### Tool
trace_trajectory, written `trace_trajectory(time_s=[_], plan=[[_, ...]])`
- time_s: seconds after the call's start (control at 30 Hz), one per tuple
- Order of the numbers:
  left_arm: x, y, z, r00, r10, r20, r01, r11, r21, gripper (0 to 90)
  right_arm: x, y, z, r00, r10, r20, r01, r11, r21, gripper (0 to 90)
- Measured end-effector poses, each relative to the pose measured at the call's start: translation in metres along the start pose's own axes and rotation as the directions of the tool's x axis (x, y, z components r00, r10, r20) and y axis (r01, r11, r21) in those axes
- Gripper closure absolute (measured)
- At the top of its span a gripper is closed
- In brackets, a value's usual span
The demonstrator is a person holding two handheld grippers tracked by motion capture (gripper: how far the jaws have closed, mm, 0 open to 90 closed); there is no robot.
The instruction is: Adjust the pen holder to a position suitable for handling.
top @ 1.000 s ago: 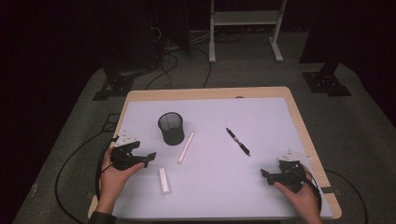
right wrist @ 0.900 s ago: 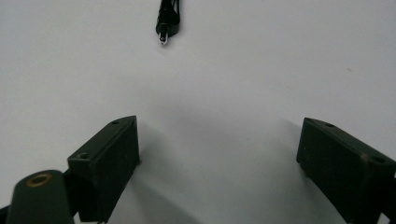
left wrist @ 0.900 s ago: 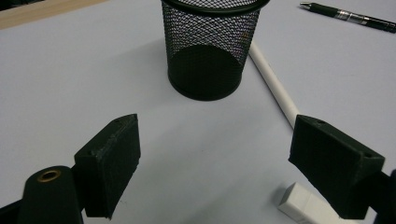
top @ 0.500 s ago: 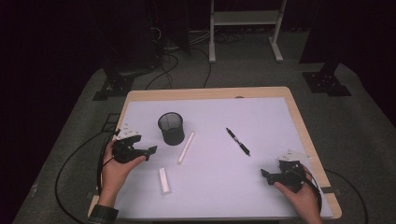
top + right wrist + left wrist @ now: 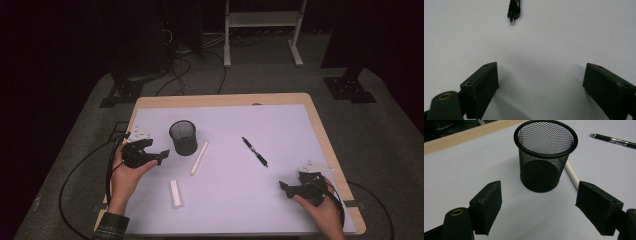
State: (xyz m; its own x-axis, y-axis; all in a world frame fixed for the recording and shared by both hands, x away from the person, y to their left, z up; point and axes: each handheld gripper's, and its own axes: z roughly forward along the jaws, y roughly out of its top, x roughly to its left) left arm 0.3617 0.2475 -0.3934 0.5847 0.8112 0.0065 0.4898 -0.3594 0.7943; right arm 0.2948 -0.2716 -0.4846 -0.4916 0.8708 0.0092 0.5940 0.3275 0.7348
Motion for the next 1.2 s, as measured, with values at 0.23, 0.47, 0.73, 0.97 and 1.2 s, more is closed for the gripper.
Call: trace_trajectory(time_s=[0.23, 0.47, 0.73, 0.97, 1.2], plan=[[0.001, 0.008, 0.003, 0.9999, 0.009, 0.009, -0.009, 1.0, 0.002, 22.8, 0.0, 0.0, 0.0, 1.0, 0.002, -0.001, -0.002, 1.0, 0.001, 11.9], [0.0, 0.018, 0.006, 0.9999, 0.009, 0.012, -0.01, 0.9999, 0.011, 24.3, 0.0, 0.0, 0.0, 1.0, 0.003, -0.001, -0.003, 1.0, 0.001, 12.0], [0.004, 0.025, 0.008, 0.9998, 0.006, 0.019, -0.006, 0.9999, 0.013, 25.5, 0.0, 0.0, 0.0, 1.0, 0.001, -0.001, -0.001, 1.0, 0.002, 12.0], [0.007, 0.036, 0.014, 0.9999, 0.003, 0.015, -0.003, 1.0, 0.008, 27.2, 0.0, 0.0, 0.0, 1.0, 0.002, -0.001, -0.002, 1.0, 0.001, 12.0], [0.01, 0.044, 0.019, 0.9999, 0.01, 0.009, -0.01, 0.9999, 0.008, 29.5, 0.0, 0.0, 0.0, 1.0, 0.002, -0.001, -0.002, 1.0, 0.0, 12.0]])
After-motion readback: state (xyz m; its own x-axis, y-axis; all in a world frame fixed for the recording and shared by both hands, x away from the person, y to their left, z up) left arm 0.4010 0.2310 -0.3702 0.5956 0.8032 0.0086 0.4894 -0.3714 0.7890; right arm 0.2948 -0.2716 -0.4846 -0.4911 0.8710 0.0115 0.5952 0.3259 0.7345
